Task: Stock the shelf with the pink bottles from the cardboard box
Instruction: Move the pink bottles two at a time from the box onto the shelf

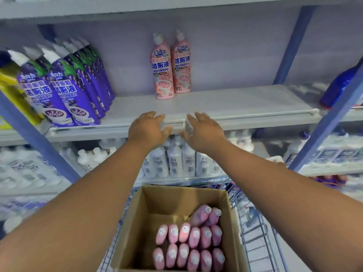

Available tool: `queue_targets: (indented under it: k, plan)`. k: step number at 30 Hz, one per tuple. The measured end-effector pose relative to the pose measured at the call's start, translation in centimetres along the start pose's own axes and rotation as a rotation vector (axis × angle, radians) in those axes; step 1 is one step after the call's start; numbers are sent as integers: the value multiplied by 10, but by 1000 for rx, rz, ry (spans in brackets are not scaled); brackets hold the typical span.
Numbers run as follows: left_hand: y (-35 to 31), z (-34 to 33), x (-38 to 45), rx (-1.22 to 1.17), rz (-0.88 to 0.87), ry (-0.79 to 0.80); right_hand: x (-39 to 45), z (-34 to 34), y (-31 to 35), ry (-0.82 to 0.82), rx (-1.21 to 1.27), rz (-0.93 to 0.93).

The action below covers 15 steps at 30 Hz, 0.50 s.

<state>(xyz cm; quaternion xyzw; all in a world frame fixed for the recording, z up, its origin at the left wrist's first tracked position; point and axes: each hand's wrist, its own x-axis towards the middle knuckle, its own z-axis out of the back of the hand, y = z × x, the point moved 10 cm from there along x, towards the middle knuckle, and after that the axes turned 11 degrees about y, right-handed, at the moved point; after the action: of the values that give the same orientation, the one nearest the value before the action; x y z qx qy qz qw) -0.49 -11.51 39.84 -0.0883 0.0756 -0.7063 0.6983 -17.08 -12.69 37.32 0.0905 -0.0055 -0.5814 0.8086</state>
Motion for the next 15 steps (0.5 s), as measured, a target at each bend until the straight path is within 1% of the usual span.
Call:
queue_targets:
  k: [3, 7, 12, 15]
  plan:
    - [-10, -13, -40, 14, 1, -8, -42, -10, 4, -7, 45, 22]
    - [-15, -37, -82, 1, 2, -7, -78, -40, 8, 24, 25, 34]
    - [-7, -88, -120, 31, 53, 95, -107, -101, -1, 80, 69, 36]
    - [7, -127, -131, 10, 77, 165, -114, -147, -13, 178, 84, -2]
